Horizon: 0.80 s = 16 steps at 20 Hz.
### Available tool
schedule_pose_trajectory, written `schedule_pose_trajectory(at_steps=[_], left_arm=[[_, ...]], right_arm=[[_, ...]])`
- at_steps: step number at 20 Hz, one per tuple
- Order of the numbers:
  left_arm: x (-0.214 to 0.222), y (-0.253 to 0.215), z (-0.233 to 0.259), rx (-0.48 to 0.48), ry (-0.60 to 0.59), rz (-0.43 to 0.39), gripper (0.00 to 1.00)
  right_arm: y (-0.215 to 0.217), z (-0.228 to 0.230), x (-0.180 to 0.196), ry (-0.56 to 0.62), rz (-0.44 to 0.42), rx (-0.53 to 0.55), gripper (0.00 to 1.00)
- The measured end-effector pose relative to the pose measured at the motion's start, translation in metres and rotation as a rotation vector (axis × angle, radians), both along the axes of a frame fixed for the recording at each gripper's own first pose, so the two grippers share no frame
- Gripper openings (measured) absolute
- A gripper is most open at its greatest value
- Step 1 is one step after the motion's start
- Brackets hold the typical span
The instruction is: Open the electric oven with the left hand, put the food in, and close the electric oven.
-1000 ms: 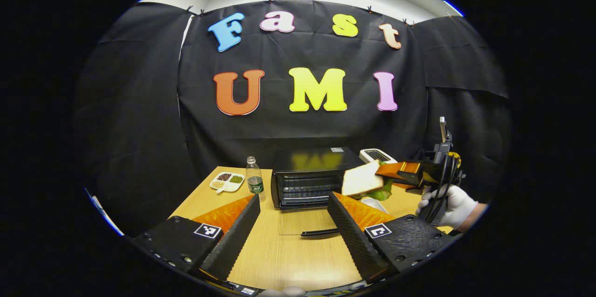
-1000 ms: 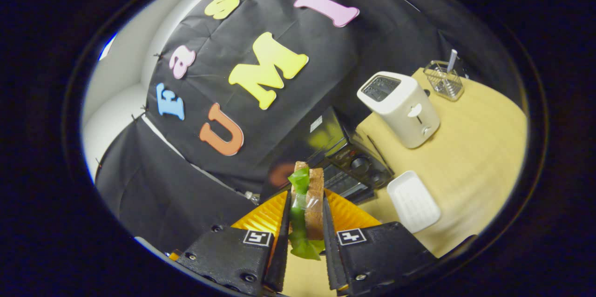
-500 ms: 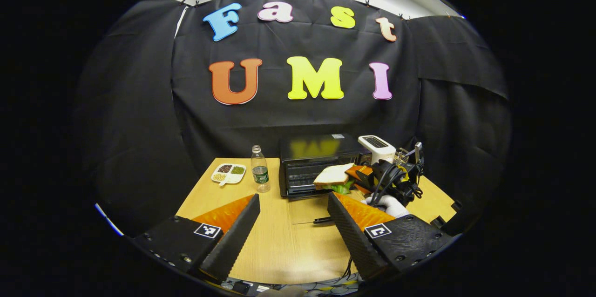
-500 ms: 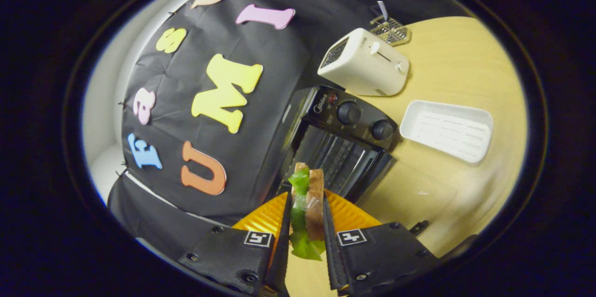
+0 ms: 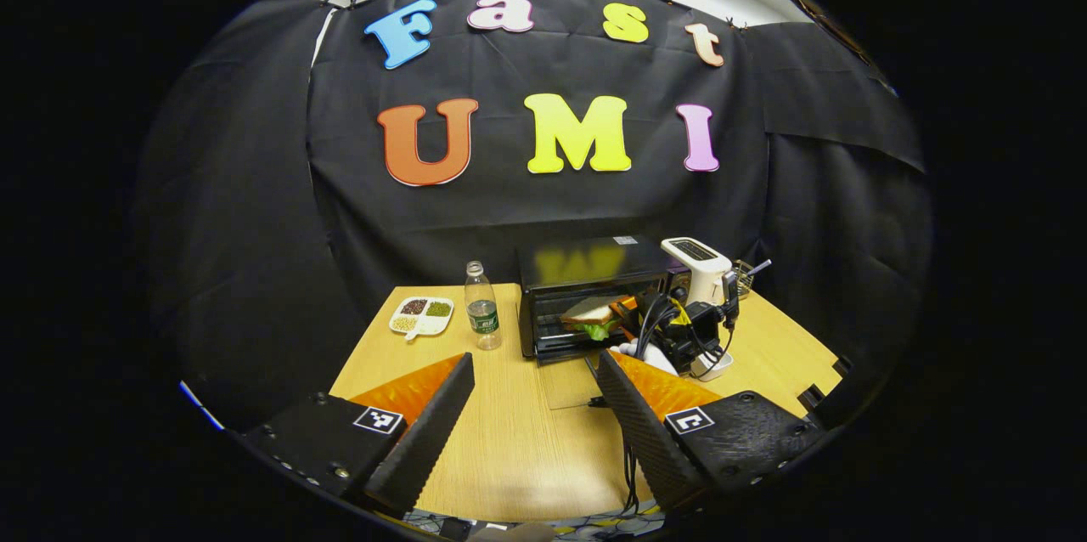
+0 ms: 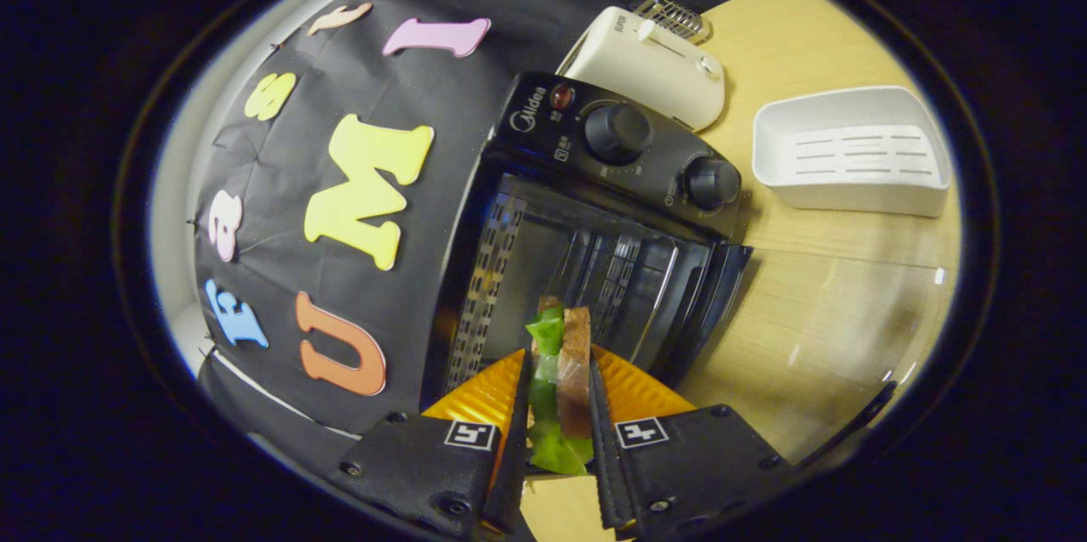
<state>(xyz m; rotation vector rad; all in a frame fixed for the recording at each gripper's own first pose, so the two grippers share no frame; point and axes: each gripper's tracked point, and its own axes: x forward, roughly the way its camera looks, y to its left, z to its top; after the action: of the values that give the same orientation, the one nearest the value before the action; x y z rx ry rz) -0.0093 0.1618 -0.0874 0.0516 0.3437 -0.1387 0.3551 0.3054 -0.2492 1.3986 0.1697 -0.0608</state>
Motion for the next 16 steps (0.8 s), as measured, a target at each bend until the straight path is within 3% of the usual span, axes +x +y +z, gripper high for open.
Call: schedule_pose_trajectory(at_steps=[3,4,6,7,9,10,11,12,16], left_arm=[[0.002,0.0,-0.002,0.007,0.005,-0.008,0.96],[0.003,0.001,-0.003,0.004,0.006,-0.003,0.96],[0.003,0.002,-0.004,-0.01,0.012,-0.001,0.96],[0.002,0.003,-0.005,-0.013,0.016,0.005,0.96],[0.002,0.004,-0.003,-0.034,0.012,0.017,0.96],[0.001,0.004,-0.003,-0.047,0.012,0.02,0.96],[0.0,0.005,-0.003,-0.048,0.01,0.027,0.96],[-0.001,0.006,-0.002,-0.049,0.007,0.028,0.96],[-0.002,0.009,0.004,-0.03,-0.03,0.041,0.96]], right_arm=[[0.003,-0.003,0.02,-0.001,-0.023,-0.029,0.38],[0.005,-0.002,0.026,-0.005,-0.019,-0.046,0.28],[0.004,-0.008,0.035,0.01,-0.014,-0.09,0.28],[0.004,-0.012,0.036,0.027,-0.005,-0.127,0.39],[-0.002,-0.026,0.033,0.1,0.001,-0.239,0.39],[-0.006,-0.03,0.03,0.122,0.002,-0.293,0.54],[-0.01,-0.03,0.025,0.136,0.01,-0.351,0.47],[-0.012,-0.027,0.02,0.145,0.02,-0.422,0.66],[-0.029,-0.013,-0.012,0.154,0.071,-0.641,0.94]])
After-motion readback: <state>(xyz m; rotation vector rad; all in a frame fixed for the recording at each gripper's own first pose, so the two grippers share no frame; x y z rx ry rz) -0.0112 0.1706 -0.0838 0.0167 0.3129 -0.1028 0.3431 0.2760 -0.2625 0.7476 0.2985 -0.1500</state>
